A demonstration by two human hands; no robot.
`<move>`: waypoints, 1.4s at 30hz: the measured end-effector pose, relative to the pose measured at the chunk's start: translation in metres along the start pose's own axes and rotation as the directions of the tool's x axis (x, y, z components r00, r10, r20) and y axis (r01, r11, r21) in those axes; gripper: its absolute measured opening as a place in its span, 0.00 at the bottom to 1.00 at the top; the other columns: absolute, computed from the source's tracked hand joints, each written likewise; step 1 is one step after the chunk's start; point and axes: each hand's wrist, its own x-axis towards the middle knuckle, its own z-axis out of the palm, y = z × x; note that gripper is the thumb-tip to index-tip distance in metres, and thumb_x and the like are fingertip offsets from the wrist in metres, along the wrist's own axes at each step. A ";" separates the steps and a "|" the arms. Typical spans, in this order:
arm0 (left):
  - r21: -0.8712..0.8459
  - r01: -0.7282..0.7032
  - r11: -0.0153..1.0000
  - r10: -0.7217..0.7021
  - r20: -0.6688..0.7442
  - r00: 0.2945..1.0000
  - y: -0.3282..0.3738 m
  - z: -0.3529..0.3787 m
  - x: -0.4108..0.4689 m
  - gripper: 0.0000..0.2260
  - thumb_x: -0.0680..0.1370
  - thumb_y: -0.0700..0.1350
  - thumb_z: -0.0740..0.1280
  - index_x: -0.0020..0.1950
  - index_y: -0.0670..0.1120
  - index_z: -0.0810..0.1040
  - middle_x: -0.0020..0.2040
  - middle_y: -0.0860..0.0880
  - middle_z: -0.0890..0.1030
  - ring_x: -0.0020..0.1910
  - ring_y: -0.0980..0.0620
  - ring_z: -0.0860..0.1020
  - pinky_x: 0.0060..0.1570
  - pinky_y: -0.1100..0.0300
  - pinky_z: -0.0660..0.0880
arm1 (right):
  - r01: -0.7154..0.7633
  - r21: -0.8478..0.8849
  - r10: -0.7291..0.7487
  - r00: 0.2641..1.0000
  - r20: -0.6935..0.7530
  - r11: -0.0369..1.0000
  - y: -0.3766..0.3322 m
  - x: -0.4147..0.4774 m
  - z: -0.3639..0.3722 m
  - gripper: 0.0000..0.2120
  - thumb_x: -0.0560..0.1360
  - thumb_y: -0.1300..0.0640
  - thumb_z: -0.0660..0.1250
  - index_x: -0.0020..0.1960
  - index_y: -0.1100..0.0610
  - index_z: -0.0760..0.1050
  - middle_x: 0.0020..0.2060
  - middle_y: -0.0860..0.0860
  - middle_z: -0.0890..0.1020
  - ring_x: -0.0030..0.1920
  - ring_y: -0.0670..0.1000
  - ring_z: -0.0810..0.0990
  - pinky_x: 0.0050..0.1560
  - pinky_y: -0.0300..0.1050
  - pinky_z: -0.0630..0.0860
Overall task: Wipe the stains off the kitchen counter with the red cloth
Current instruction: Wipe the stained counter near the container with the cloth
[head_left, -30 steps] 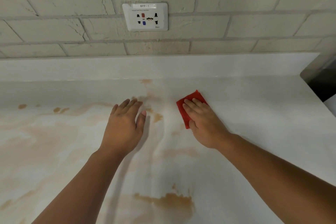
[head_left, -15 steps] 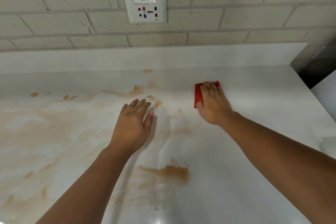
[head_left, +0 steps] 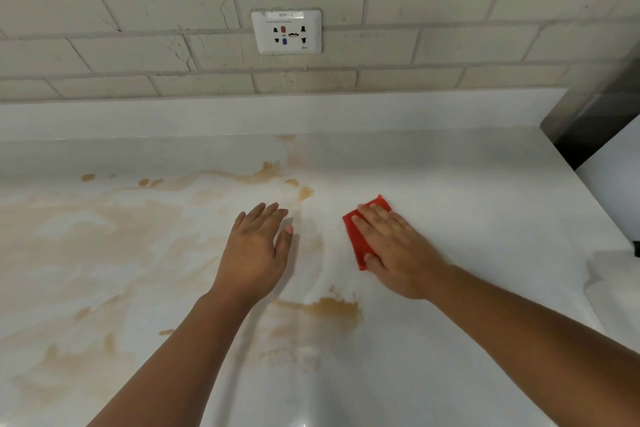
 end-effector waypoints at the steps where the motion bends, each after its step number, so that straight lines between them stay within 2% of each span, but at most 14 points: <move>1: 0.004 0.001 1.000 -0.001 0.005 1.000 -0.001 -0.001 -0.004 0.23 0.82 0.56 0.52 0.71 0.46 0.73 0.72 0.47 0.73 0.75 0.47 0.65 0.74 0.48 0.59 | -0.046 0.002 0.046 0.999 0.005 0.999 0.011 -0.002 -0.001 0.34 0.76 0.45 0.51 0.79 0.55 0.51 0.79 0.53 0.52 0.78 0.54 0.48 0.77 0.52 0.46; 5: 0.008 0.010 1.000 -0.010 0.009 1.000 -0.001 -0.005 -0.019 0.23 0.82 0.56 0.51 0.71 0.47 0.73 0.72 0.48 0.72 0.75 0.48 0.64 0.75 0.49 0.58 | -0.253 0.056 0.250 0.966 0.062 0.966 0.018 0.028 -0.006 0.32 0.80 0.48 0.51 0.80 0.54 0.45 0.79 0.49 0.45 0.78 0.50 0.41 0.77 0.51 0.41; 9: 0.012 0.008 1.000 -0.008 0.019 1.000 -0.001 -0.004 -0.031 0.24 0.82 0.56 0.50 0.71 0.47 0.73 0.72 0.48 0.72 0.75 0.47 0.64 0.75 0.50 0.57 | -0.306 0.069 0.300 0.950 0.083 0.949 -0.009 0.053 -0.006 0.31 0.81 0.48 0.49 0.80 0.55 0.44 0.79 0.50 0.45 0.78 0.51 0.41 0.77 0.52 0.41; 12: 0.001 0.010 1.000 -0.010 0.025 1.000 0.001 -0.003 -0.042 0.24 0.82 0.56 0.50 0.71 0.47 0.73 0.72 0.47 0.72 0.75 0.47 0.64 0.75 0.49 0.57 | -0.273 0.023 0.273 0.962 0.020 0.962 -0.024 0.041 0.001 0.31 0.80 0.47 0.48 0.80 0.56 0.46 0.79 0.51 0.47 0.78 0.52 0.43 0.77 0.53 0.42; 17: -0.028 0.023 0.999 -0.023 0.029 0.999 0.003 -0.002 -0.058 0.23 0.82 0.55 0.52 0.71 0.46 0.73 0.72 0.47 0.72 0.75 0.47 0.64 0.75 0.49 0.57 | -0.105 -0.006 0.105 0.994 -0.017 0.994 -0.038 -0.014 0.011 0.31 0.79 0.45 0.37 0.80 0.54 0.50 0.79 0.48 0.50 0.79 0.50 0.45 0.78 0.51 0.44; 20: -0.043 0.022 0.999 -0.021 0.029 0.999 0.002 -0.004 -0.068 0.22 0.82 0.55 0.53 0.71 0.46 0.73 0.72 0.47 0.73 0.75 0.47 0.64 0.75 0.49 0.57 | -0.097 0.034 0.098 0.995 -0.033 0.995 -0.019 -0.043 0.013 0.29 0.80 0.47 0.42 0.79 0.53 0.53 0.79 0.49 0.54 0.78 0.50 0.47 0.77 0.50 0.46; 24: -0.043 0.030 0.999 -0.030 0.004 1.000 -0.003 -0.007 -0.080 0.22 0.82 0.54 0.53 0.69 0.46 0.74 0.71 0.46 0.74 0.74 0.45 0.66 0.74 0.48 0.59 | -0.281 0.035 0.282 0.959 -0.022 0.959 0.005 -0.053 0.008 0.27 0.82 0.51 0.50 0.79 0.54 0.51 0.79 0.49 0.51 0.78 0.51 0.46 0.77 0.50 0.46; 27: -0.043 0.043 0.998 -0.044 0.000 0.999 -0.005 -0.010 -0.088 0.21 0.82 0.54 0.54 0.70 0.46 0.74 0.71 0.46 0.74 0.74 0.45 0.66 0.74 0.48 0.59 | -0.363 0.017 0.363 0.931 -0.024 0.932 -0.016 -0.044 0.007 0.28 0.81 0.50 0.51 0.79 0.56 0.50 0.79 0.51 0.51 0.78 0.53 0.46 0.77 0.53 0.46; 29: -0.049 0.050 0.998 -0.050 0.005 0.999 -0.004 -0.010 -0.093 0.21 0.82 0.54 0.54 0.70 0.46 0.74 0.71 0.46 0.74 0.74 0.45 0.66 0.74 0.48 0.59 | -0.338 0.022 0.338 0.941 -0.004 0.941 -0.039 -0.040 0.010 0.29 0.80 0.49 0.48 0.79 0.56 0.50 0.79 0.51 0.51 0.78 0.54 0.46 0.77 0.54 0.45; 32: -0.047 0.043 0.998 -0.043 0.010 0.999 0.001 -0.008 -0.100 0.22 0.82 0.54 0.53 0.70 0.46 0.74 0.71 0.46 0.73 0.74 0.46 0.65 0.74 0.48 0.59 | -0.218 0.009 0.218 0.976 -0.018 0.976 -0.069 -0.052 0.015 0.33 0.76 0.46 0.39 0.79 0.56 0.53 0.79 0.51 0.54 0.78 0.53 0.49 0.77 0.53 0.44; 36: -0.047 0.029 0.998 -0.029 0.015 0.999 0.011 -0.004 -0.113 0.22 0.82 0.54 0.54 0.70 0.46 0.74 0.71 0.46 0.73 0.74 0.45 0.65 0.74 0.49 0.58 | -0.102 0.012 0.103 0.994 -0.026 0.995 -0.080 -0.092 0.021 0.30 0.79 0.47 0.41 0.79 0.54 0.51 0.79 0.49 0.52 0.78 0.50 0.46 0.77 0.51 0.42; 39: -0.044 0.018 0.999 -0.018 0.011 1.000 0.018 -0.002 -0.126 0.22 0.82 0.54 0.53 0.70 0.45 0.74 0.71 0.46 0.74 0.74 0.45 0.66 0.73 0.50 0.57 | -0.082 0.016 0.082 0.997 -0.006 0.996 -0.065 -0.123 0.023 0.29 0.80 0.46 0.41 0.80 0.53 0.47 0.79 0.47 0.47 0.78 0.48 0.41 0.76 0.51 0.42; 42: -0.035 0.027 0.999 -0.027 -0.006 1.000 0.023 -0.003 -0.148 0.21 0.82 0.52 0.55 0.70 0.45 0.74 0.70 0.46 0.74 0.74 0.46 0.66 0.74 0.50 0.57 | -0.106 -0.006 0.106 0.994 0.012 0.994 -0.046 -0.137 0.019 0.31 0.78 0.43 0.37 0.80 0.52 0.46 0.79 0.46 0.47 0.78 0.47 0.41 0.78 0.49 0.43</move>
